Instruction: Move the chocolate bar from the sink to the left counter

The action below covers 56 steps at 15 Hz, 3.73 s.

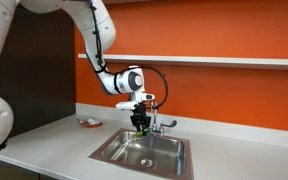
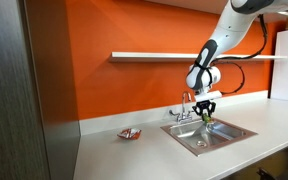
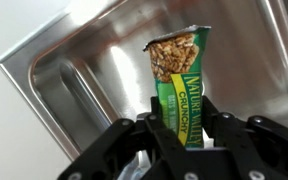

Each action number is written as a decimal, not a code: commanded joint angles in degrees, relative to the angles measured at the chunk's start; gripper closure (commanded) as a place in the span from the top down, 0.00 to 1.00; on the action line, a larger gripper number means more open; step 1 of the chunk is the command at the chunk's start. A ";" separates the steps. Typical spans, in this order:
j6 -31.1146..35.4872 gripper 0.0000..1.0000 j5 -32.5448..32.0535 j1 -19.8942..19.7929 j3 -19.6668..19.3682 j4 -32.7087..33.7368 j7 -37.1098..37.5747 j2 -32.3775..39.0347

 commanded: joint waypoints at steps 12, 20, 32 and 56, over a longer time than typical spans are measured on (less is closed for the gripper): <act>7.86 0.16 -11.09 5.25 10.14 -10.40 -0.47 -9.10; 9.88 0.16 -10.77 7.87 15.68 -10.45 -5.82 -7.69; 12.29 0.16 -9.15 9.23 19.73 -9.96 -14.75 -1.70; 11.69 1.00 -8.02 8.80 18.26 -10.68 -18.05 -1.42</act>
